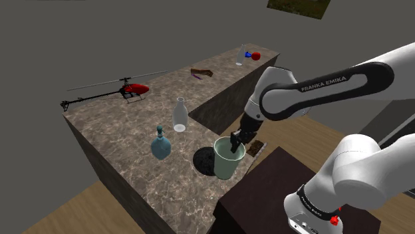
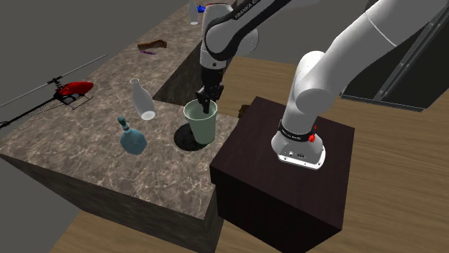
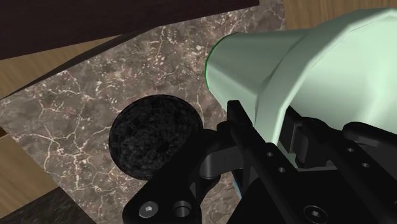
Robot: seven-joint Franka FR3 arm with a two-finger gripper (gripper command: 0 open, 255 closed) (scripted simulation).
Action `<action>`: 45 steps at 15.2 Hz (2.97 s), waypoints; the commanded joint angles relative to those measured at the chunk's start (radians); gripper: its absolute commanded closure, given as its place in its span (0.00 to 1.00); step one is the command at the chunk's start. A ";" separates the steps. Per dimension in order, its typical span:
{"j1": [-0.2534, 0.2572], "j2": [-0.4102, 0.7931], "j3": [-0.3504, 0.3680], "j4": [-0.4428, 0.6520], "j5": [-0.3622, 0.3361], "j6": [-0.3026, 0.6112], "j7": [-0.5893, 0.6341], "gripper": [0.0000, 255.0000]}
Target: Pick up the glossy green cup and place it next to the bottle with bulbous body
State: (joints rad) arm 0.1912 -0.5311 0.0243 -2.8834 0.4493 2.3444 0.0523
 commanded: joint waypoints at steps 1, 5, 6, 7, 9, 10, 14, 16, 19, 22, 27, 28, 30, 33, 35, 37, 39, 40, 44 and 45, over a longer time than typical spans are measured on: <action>-0.009 -0.024 0.001 0.014 -0.015 -0.037 0.014 1.00; -0.021 -0.070 0.002 0.041 -0.039 -0.108 0.042 1.00; -0.023 -0.080 0.002 0.048 -0.044 -0.125 0.048 1.00; -0.026 -0.090 0.003 0.056 -0.049 -0.142 0.054 1.00; -0.030 -0.109 0.002 0.072 -0.058 -0.175 0.066 1.00; -0.032 -0.117 0.002 0.080 -0.062 -0.191 0.071 1.00; -0.039 -0.147 0.001 0.116 -0.078 -0.255 0.092 1.00; -0.042 -0.160 0.000 0.136 -0.085 -0.286 0.102 1.00; -0.045 -0.176 -0.002 0.166 -0.094 -0.331 0.116 1.00; -0.056 -0.145 -0.017 0.208 -0.107 -0.346 0.104 1.00; -0.088 0.044 -0.085 0.352 -0.140 -0.326 0.017 1.00; -0.092 0.080 -0.098 0.384 -0.144 -0.326 0.001 1.00; -0.100 0.153 -0.122 0.450 -0.149 -0.327 -0.029 1.00; -0.112 0.262 -0.154 0.556 -0.151 -0.338 -0.074 1.00; -0.119 0.334 -0.174 0.631 -0.148 -0.351 -0.102 1.00; -0.127 0.406 -0.192 0.711 -0.143 -0.367 -0.128 1.00; -0.137 0.479 -0.208 0.795 -0.135 -0.388 -0.154 1.00; -0.142 0.516 -0.215 0.838 -0.130 -0.400 -0.166 1.00; -0.170 0.666 -0.237 1.027 -0.108 -0.457 -0.208 1.00; -0.178 0.705 -0.241 1.079 -0.101 -0.474 -0.217 1.00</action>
State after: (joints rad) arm 0.0209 0.1333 -0.2116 -1.8660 0.3421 1.8951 -0.1575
